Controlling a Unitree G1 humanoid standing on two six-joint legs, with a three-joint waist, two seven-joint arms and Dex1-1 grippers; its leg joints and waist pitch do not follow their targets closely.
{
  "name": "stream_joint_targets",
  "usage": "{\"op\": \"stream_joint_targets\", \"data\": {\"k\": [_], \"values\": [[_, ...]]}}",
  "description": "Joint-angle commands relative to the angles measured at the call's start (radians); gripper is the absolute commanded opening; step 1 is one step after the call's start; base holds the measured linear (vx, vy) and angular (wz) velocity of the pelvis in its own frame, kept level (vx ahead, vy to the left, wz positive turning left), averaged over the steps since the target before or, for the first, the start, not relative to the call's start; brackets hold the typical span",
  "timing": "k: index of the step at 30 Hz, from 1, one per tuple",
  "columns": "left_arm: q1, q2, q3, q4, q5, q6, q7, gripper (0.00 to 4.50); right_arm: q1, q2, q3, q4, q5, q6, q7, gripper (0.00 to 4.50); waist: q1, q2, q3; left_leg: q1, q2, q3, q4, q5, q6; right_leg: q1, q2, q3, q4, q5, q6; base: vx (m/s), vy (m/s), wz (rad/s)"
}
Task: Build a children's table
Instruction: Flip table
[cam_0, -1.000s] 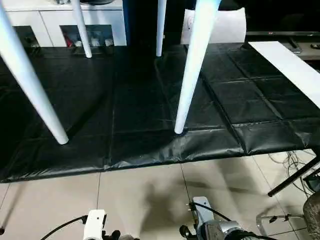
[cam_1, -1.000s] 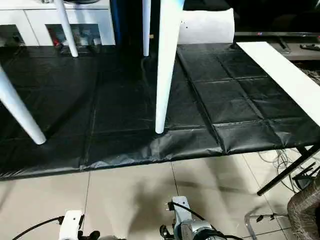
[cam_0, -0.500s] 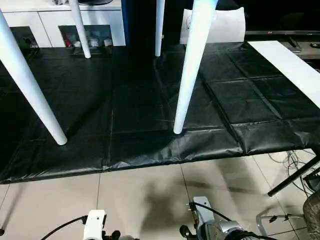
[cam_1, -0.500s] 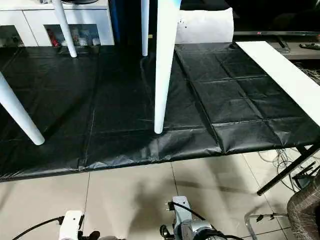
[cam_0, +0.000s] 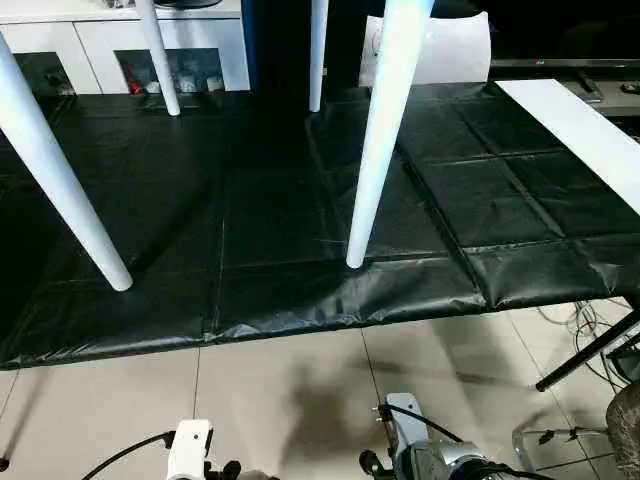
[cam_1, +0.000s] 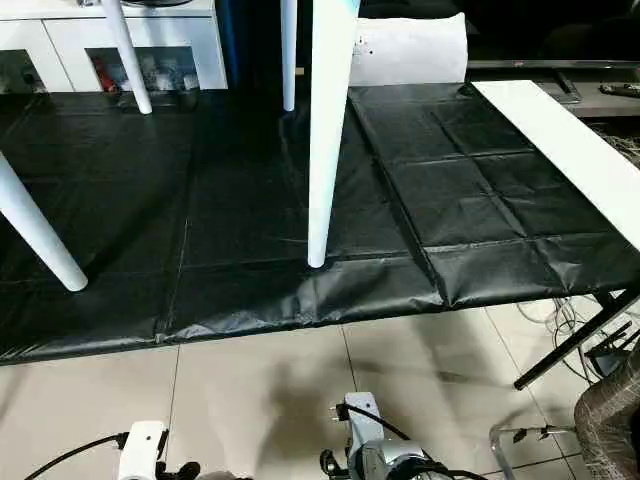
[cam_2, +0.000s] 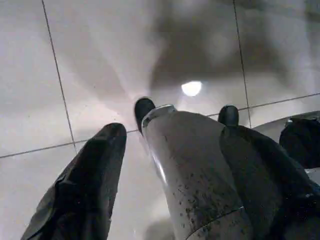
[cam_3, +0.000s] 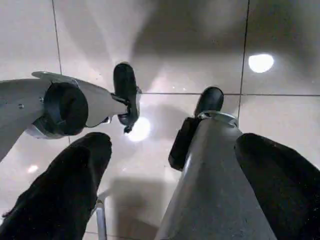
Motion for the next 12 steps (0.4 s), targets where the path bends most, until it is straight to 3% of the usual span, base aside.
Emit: {"op": "stream_joint_targets", "data": {"k": [1, 12], "values": [[0.056, -0.018, -0.031, 0.057, 0.034, 0.030, -0.012, 3.35, -0.006, -0.001, -0.005, -0.001, -0.003, -0.001, 0.005, 4.50, 0.009, 0.002, -0.023, 0.030, 0.173, -0.103, -0.114, -0.462, -0.127, -0.006, -0.131, 0.091, -0.089, -0.191, -0.232, 0.000, 0.000, 0.00], [0.056, -0.018, -0.031, 0.057, 0.034, 0.030, -0.012, 3.35, -0.006, -0.001, -0.005, -0.001, -0.003, -0.001, 0.005, 4.50, 0.009, 0.002, -0.023, 0.029, 0.173, -0.102, -0.114, -0.455, -0.122, -0.006, -0.130, 0.091, -0.089, -0.186, -0.233, 0.000, 0.000, 0.00]]}}
